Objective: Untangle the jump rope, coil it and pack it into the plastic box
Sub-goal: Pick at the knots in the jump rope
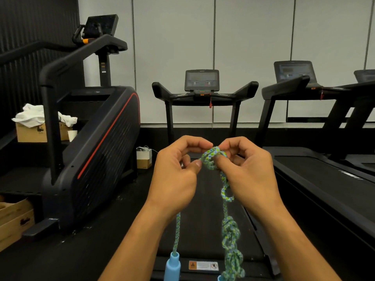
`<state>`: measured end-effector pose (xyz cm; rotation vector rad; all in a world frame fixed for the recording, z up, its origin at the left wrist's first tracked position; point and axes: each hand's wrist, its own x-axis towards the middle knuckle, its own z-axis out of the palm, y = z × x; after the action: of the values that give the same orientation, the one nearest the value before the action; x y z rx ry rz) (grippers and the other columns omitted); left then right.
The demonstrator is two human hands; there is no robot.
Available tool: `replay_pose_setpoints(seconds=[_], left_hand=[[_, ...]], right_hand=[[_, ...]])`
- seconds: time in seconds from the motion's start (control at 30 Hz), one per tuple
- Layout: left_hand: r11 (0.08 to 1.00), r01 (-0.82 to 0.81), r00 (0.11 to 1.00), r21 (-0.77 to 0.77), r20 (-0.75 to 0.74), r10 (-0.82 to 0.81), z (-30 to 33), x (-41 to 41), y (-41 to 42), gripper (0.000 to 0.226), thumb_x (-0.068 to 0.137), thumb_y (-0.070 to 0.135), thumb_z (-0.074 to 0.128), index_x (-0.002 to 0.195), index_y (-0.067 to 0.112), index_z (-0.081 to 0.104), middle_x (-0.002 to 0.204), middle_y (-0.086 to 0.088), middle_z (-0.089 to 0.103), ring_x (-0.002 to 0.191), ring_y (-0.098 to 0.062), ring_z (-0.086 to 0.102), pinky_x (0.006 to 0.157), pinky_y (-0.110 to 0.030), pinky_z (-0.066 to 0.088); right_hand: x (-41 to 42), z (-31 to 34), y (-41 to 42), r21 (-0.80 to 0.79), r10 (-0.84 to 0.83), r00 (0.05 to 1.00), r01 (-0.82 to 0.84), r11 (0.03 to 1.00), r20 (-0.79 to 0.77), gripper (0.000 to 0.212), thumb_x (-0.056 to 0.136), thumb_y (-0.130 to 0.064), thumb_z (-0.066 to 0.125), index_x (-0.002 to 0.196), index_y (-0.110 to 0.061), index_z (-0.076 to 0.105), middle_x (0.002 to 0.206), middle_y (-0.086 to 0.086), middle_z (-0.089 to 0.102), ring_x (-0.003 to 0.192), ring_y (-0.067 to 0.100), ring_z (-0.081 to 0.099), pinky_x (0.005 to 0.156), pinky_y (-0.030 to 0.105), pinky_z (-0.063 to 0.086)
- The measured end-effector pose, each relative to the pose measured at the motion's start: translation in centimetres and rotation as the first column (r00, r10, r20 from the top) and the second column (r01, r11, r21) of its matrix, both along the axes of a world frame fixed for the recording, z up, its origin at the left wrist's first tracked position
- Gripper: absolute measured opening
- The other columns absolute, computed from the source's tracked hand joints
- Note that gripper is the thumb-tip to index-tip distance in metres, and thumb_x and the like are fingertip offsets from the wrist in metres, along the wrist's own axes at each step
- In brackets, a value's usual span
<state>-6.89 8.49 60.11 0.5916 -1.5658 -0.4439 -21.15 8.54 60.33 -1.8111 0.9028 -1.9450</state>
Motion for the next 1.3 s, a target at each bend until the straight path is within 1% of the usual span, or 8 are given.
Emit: replay_pose_setpoints(seconds=[0.17,0.37,0.47,0.6,0.73,0.97,1.2,1.3], left_hand=[[0.998,-0.039,0.998,0.044,-0.038,0.040,-0.2,0.1,-0.5,0.020,0.089,0.009,0.070,0.098,0.026,0.074,0.089,0.007,0.074,0.065,-0.016,0.045,0.067,-0.028,0.048],[0.990,-0.135,0.967,-0.043,0.211,0.141,-0.2,1.0,-0.7,0.018,0.097,0.015,0.061,0.096,0.023,0.077,0.082,0.008,0.074,0.082,-0.005,0.069,0.077,-0.026,0.054],[0.987,-0.145,0.964,-0.064,0.214,0.156,0.0,1.2,-0.4,0.019,0.096,0.011,0.063,0.091,0.024,0.077,0.076,0.013,0.072,0.075,-0.001,0.065,0.071,-0.018,0.049],[0.971,-0.206,0.951,-0.122,0.209,0.228,0.2,1.5,-0.5,0.017,0.097,0.015,0.059,0.090,0.023,0.073,0.082,0.011,0.072,0.083,-0.007,0.068,0.078,-0.040,0.055],[0.947,-0.290,0.941,-0.141,0.140,0.309,0.1,2.0,-0.9,0.018,0.092,0.025,0.054,0.084,0.027,0.070,0.079,0.009,0.069,0.081,-0.017,0.065,0.077,-0.050,0.052],[0.846,-0.515,0.857,-0.138,-0.060,0.512,0.6,3.9,-1.0,0.019,0.094,0.023,0.054,0.085,0.029,0.069,0.078,0.011,0.067,0.084,-0.021,0.064,0.077,-0.048,0.052],[0.752,-0.658,0.735,-0.037,-0.253,0.629,1.2,6.3,-1.2,0.021,0.098,0.015,0.055,0.087,0.027,0.066,0.074,0.015,0.060,0.068,0.002,0.056,0.064,-0.009,0.039],[0.697,-0.716,0.644,0.034,-0.352,0.679,1.2,8.0,-1.6,0.019,0.099,0.016,0.053,0.091,0.027,0.066,0.079,0.008,0.061,0.074,-0.008,0.057,0.070,-0.023,0.043]], right_hand=[[-0.1,0.1,0.3,0.005,0.016,1.000,-0.016,1.000,0.022,0.015,0.080,-0.002,0.073,0.081,-0.016,0.067,0.075,0.013,0.069,0.062,0.014,0.060,0.057,0.028,0.048],[-0.2,-0.1,0.0,-0.006,0.012,1.000,-0.012,1.000,-0.003,0.017,0.080,-0.002,0.073,0.083,-0.018,0.069,0.073,0.009,0.068,0.064,0.015,0.061,0.059,0.027,0.050],[-0.4,-0.3,-0.1,-0.015,-0.066,0.990,0.065,0.998,-0.127,0.022,0.083,-0.009,0.070,0.094,-0.027,0.074,0.075,0.000,0.069,0.064,0.013,0.061,0.060,0.029,0.051],[-0.3,-0.5,-0.3,-0.056,-0.169,0.931,0.160,0.986,-0.324,0.017,0.087,-0.022,0.068,0.093,-0.034,0.077,0.075,-0.003,0.064,0.066,0.011,0.059,0.067,0.035,0.050],[-0.1,-0.5,-0.1,0.006,-0.109,0.892,0.124,0.992,-0.440,0.011,0.089,-0.026,0.067,0.091,-0.030,0.077,0.074,0.000,0.063,0.063,0.008,0.053,0.063,0.033,0.044],[-0.5,0.3,1.3,0.200,0.089,0.864,0.014,0.980,-0.496,0.016,0.085,-0.030,0.067,0.073,-0.025,0.077,0.069,-0.004,0.063,0.060,0.003,0.050,0.060,0.021,0.040],[-1.2,0.5,1.6,0.323,0.213,0.882,-0.073,0.944,-0.421,0.020,0.090,-0.021,0.066,0.072,-0.019,0.076,0.059,-0.004,0.060,0.053,0.004,0.050,0.055,0.019,0.042],[-1.7,0.8,1.5,0.361,0.265,0.893,-0.127,0.924,-0.364,0.022,0.091,-0.021,0.064,0.072,-0.017,0.075,0.061,-0.006,0.057,0.057,0.010,0.055,0.058,0.030,0.047]])
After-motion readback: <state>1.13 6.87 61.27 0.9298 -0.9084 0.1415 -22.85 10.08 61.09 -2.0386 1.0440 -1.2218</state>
